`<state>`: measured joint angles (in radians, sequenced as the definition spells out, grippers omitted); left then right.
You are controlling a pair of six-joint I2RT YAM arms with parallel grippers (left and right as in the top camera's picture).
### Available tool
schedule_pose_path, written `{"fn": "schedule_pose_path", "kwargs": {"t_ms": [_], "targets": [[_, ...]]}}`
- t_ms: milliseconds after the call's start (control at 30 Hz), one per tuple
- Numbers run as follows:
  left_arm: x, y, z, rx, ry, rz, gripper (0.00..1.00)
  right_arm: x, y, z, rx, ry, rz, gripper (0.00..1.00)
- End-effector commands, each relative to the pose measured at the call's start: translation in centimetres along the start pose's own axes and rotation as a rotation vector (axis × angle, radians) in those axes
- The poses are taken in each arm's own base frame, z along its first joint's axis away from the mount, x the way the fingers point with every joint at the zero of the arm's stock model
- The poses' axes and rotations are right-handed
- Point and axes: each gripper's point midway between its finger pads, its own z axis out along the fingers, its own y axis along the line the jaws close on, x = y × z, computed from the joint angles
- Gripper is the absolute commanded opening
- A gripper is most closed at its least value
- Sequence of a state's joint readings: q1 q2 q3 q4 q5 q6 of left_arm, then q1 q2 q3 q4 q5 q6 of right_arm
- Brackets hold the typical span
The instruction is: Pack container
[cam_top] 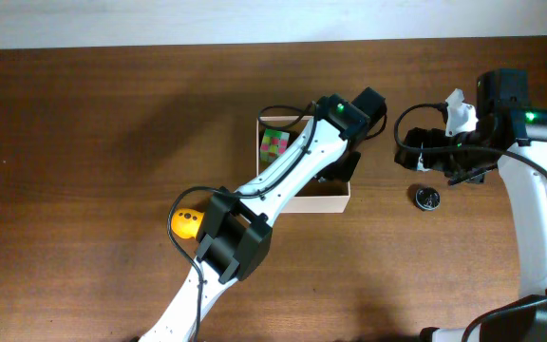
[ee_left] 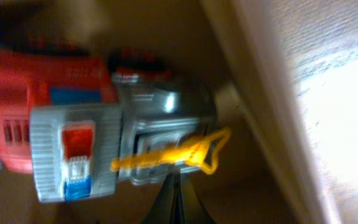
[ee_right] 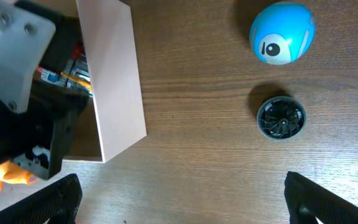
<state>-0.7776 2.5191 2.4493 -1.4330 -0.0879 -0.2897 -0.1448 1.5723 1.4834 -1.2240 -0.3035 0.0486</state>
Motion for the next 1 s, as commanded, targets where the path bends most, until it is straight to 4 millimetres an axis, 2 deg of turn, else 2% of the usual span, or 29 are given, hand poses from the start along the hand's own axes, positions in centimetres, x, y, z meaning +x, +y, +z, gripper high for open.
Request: {"fn": "schedule_pose_path", "kwargs": {"t_ms": [0, 133, 200, 300, 367, 433, 567, 633, 867, 967], "targets": [[0.4, 1.0, -0.7, -0.027, 0.010, 0.010, 0.01, -0.5, -0.4, -0.2, 0.014, -0.017, -0.005, 0.99], [0.3, 1.2, -2.9, -0.020, -0.016, 0.006, 0.08, -0.6, -0.4, -0.2, 0.014, -0.024, -0.007, 0.99], [0.2, 1.6, -4.4, -0.029, -0.041, -0.005, 0.17, -0.6, -0.4, -0.2, 0.014, -0.023, -0.006, 0.99], [0.2, 3.3, -6.1, -0.112, -0.077, -0.030, 0.30, -0.6, -0.4, -0.2, 0.015, -0.021, -0.006, 0.99], [0.2, 4.6, -6.4, -0.180, -0.084, -0.032, 0.32, -0.5, -0.4, -0.2, 0.015, -0.019, -0.005, 0.99], [0.1, 5.3, -6.0, -0.194, -0.077, -0.042, 0.32, -0.5, -0.4, -0.2, 0.014, -0.019, -0.005, 0.99], [-0.3, 6.9, -5.0, -0.199, -0.075, -0.115, 0.10, -0.4, -0.4, -0.2, 0.015, -0.016, -0.004, 0.99], [-0.6, 7.9, -4.3, -0.194, -0.076, -0.146, 0.03, -0.4, -0.4, -0.2, 0.015, -0.013, -0.003, 0.99], [0.7, 7.1, -1.4, -0.070, 0.021, -0.177, 0.02, -0.4, -0.6, -0.2, 0.026, -0.014, -0.003, 0.98], [0.0, 7.1, -0.7, -0.075, -0.007, -0.174, 0.02, -0.4, -0.8, -0.2, 0.037, -0.014, -0.003, 0.99]]}}
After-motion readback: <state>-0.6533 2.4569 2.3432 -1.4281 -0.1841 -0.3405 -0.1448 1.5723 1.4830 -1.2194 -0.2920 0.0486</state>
